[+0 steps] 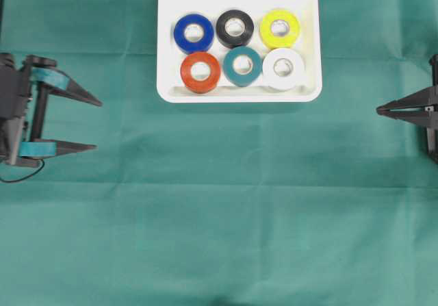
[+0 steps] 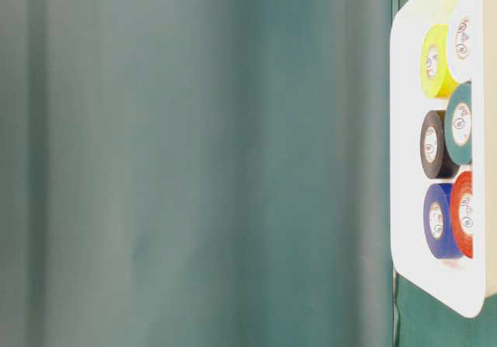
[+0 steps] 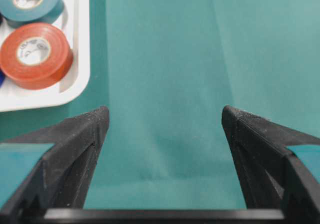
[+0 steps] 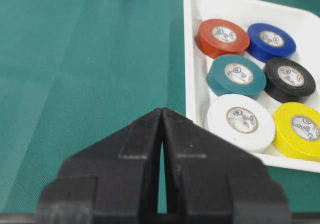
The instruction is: Put the tape into the white case with the left arm.
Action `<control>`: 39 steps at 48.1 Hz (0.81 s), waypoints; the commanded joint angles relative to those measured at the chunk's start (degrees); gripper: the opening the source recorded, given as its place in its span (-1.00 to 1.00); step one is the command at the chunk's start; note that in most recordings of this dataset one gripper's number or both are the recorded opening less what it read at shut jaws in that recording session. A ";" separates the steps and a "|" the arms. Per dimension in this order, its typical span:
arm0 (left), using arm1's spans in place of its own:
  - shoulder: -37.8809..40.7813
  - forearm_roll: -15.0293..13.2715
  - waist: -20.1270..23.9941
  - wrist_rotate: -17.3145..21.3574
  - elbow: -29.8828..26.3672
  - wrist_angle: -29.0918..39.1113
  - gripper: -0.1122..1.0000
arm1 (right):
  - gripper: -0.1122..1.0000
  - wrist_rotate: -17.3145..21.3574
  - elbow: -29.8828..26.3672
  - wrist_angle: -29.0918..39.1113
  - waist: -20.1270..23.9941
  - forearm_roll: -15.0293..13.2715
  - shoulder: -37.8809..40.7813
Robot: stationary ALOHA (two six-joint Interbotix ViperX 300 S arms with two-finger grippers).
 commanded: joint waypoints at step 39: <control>-20.21 0.09 -1.58 3.52 1.32 10.63 0.84 | -0.97 0.09 1.49 -0.70 -0.09 -0.09 0.97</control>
